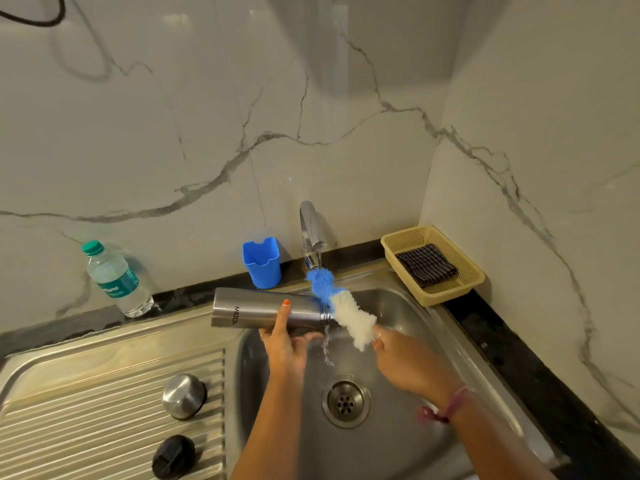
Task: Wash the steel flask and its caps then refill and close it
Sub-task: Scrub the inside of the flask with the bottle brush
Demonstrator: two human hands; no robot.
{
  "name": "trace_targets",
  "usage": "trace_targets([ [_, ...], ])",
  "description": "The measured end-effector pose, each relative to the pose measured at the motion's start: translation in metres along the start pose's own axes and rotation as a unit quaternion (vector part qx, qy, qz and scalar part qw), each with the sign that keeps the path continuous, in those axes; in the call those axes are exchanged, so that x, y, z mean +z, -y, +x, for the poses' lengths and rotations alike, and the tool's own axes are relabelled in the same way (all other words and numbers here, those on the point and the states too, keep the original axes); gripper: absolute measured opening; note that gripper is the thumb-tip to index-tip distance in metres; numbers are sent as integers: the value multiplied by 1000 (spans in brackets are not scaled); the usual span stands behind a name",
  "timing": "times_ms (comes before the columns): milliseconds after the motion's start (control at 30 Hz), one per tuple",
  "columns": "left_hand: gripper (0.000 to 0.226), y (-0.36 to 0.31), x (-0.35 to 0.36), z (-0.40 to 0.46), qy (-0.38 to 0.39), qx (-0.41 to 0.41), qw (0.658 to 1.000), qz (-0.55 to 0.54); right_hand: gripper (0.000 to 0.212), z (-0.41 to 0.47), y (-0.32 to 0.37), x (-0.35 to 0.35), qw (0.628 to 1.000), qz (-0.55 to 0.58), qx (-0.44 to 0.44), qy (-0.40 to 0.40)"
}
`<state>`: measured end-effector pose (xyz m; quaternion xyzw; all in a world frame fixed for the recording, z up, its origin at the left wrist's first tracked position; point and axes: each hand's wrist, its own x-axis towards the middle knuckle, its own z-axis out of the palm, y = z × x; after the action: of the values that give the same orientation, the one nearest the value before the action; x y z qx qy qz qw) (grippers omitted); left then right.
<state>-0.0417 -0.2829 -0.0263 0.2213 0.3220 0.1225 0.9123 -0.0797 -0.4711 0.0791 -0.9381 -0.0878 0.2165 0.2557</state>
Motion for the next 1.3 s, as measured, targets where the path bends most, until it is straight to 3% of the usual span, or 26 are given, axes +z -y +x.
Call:
trace_targets([
  [133, 63, -6, -1, 3, 11, -12, 1000, -6, 44, -15, -9, -8, 999, -1, 27, 24],
  [533, 80, -6, 9, 3, -18, -13, 1000, 10, 38, -17, -7, -26, 998, -47, 28, 34],
  [833, 63, -10, 7, 6, -27, -25, 999, 35, 37, 1, -1, -19, 999, -13, 35, 35],
  [1000, 81, -10, 12, 4, -24, -32, 999, -6, 38, -10, -7, -32, 999, 5, 42, 28],
  [1300, 67, -9, 9, 6, -10, -35, 999, 27, 32, -8, -17, -38, 999, -14, 48, 23],
])
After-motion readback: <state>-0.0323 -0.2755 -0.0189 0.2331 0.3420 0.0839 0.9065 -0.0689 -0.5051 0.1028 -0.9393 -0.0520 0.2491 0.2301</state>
